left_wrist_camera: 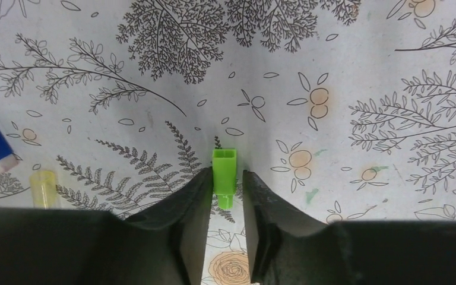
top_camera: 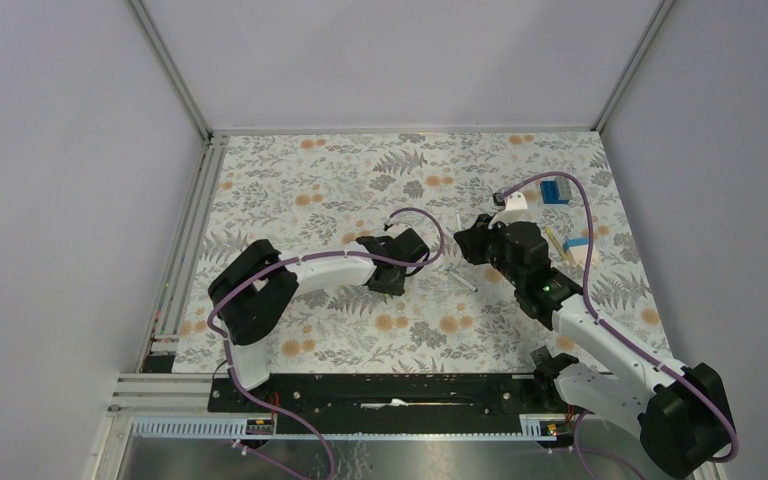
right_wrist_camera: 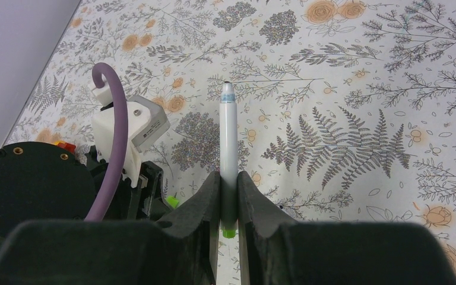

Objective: Insert the pens into the pen caps

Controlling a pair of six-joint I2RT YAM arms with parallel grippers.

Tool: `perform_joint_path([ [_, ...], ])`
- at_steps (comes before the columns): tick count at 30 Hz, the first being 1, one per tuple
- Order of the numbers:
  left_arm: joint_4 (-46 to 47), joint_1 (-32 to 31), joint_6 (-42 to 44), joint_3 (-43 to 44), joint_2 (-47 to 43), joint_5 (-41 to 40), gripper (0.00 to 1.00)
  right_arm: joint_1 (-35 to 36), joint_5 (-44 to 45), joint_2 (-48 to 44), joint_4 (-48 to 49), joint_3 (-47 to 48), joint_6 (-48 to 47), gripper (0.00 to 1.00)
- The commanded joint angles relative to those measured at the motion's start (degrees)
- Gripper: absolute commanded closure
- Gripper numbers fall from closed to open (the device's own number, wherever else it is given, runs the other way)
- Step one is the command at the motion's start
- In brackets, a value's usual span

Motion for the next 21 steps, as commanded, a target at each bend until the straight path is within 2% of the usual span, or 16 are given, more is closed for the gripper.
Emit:
perform_joint_path([
  [1, 0.3, 0.3, 1.1, 1.5, -0.4, -0.6, 0.71, 0.3, 1.1, -1.1, 1.3, -0.2, -0.6, 1.00],
  [6, 0.0, 0.3, 0.6, 0.0, -2.1, 0.6, 0.72, 0.3, 1.1, -0.9, 1.3, -0.1, -0.5, 1.00],
  [8, -0.4, 0.3, 0.1, -0.3, -2.7, 0.8, 0.68, 0.3, 1.1, -0.8, 1.3, 0.0, -0.4, 1.00],
  [10, -0.9, 0.3, 0.0, -0.2, -2.9, 1.0, 0.57, 0.3, 1.0, -0.6, 1.6, 0.0, -0.3, 1.00],
  [13, -2.3, 0.3, 0.2, 0.9, -2.7, 1.2, 0.33, 0.3, 0.9, -0.5, 1.6, 0.1, -0.2, 1.00],
  [14, -3.2, 0.3, 0.4, 1.8, -2.5, 1.4, 0.31, 0.3, 0.8, -0.5, 1.5, 0.1, -0.2, 1.00],
  [21, -8.2, 0.7, 2.1, 8.2, -1.3, 4.2, 0.30, 0.3, -0.8, -0.4, 0.6, 0.4, -0.8, 1.00],
])
